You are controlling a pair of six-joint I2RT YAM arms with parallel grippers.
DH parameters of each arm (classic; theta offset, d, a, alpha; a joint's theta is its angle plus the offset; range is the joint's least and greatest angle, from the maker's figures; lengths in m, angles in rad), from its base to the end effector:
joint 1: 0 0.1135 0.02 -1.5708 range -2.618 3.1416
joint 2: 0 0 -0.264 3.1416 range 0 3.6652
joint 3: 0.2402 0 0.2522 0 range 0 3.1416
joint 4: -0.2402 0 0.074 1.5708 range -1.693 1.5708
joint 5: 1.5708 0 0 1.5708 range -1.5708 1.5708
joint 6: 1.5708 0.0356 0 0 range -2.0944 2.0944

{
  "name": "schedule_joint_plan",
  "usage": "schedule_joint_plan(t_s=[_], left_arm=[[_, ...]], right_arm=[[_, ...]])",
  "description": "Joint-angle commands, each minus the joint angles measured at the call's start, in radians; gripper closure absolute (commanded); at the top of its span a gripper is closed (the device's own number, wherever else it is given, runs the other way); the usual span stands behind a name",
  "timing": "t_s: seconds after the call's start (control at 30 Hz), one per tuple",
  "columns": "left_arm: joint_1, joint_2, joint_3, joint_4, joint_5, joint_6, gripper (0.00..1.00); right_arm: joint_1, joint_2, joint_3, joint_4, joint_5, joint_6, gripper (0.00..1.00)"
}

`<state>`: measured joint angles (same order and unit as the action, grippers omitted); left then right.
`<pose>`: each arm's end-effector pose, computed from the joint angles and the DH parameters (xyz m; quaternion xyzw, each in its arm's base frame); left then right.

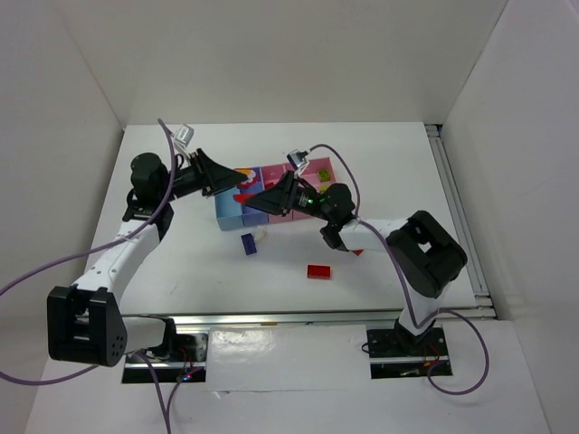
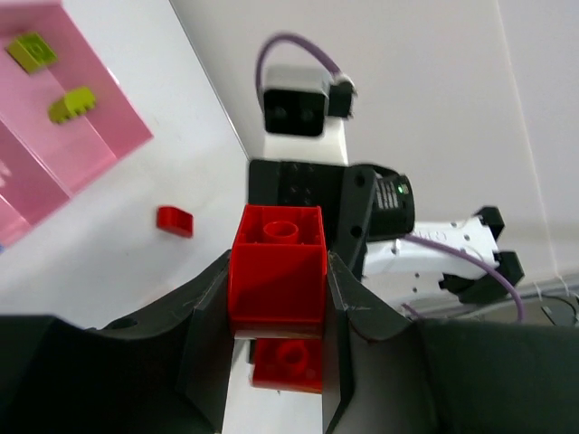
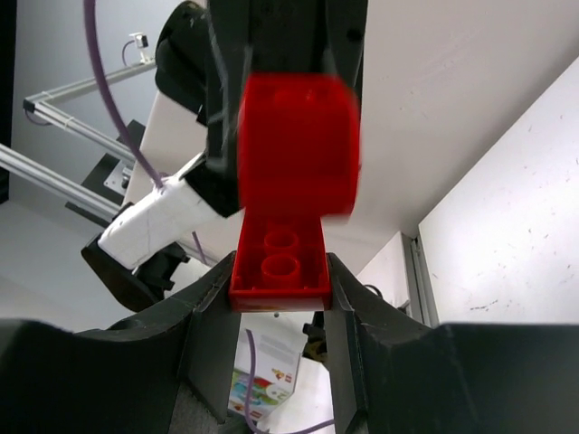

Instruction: Sort the legos into containers by color

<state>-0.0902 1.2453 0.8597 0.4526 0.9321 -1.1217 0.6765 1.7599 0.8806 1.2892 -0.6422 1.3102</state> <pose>0.2764 -0.0537 0.3335 -0.0154 0.6927 -0.6239 0.3615 0.2721 0.2458 0.2632 -0.0886 0.5767 0.7593 0.2881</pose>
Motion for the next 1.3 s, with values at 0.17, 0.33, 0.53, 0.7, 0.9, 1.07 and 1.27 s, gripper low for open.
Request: schedule_joint_plan(t_s=[0.17, 0.33, 0.53, 0.7, 0.9, 1.07, 1.27], left_arm=[[0.059, 0.013, 0.087, 0.008, -0.041, 0.057, 1.0], [0.104, 0.006, 0.148, -0.147, -0.107, 0.118, 1.0], [0.092, 0.025, 0.403, -0.824, -0.555, 0.364, 1.0], [0.072, -0.047, 0.38, -0.881, -0.74, 0.364, 1.0], [0.061, -0.069, 0.345, -0.919, -0.801, 0.364, 1.0], [0.052, -0.046, 0.299, -0.862, -0.713, 0.364, 1.0], [0.034, -0.026, 0.277, -0.815, -0.645, 0.395, 1.0]], right_arm=[[0.006, -0.114, -0.043, 0.081, -0.016, -0.058, 0.89], [0.006, -0.23, -0.025, -0.433, 0.071, -0.294, 0.89], [0.135, -0.243, 0.309, -1.247, 0.747, -0.741, 0.87], [0.141, -0.131, 0.426, -1.332, 0.97, -0.798, 0.84], [0.104, 0.018, 0.536, -1.341, 1.004, -0.85, 0.84], [0.078, 0.151, 0.661, -1.403, 1.022, -0.868, 0.84], [0.034, 0.225, 0.715, -1.417, 1.032, -0.878, 0.84]])
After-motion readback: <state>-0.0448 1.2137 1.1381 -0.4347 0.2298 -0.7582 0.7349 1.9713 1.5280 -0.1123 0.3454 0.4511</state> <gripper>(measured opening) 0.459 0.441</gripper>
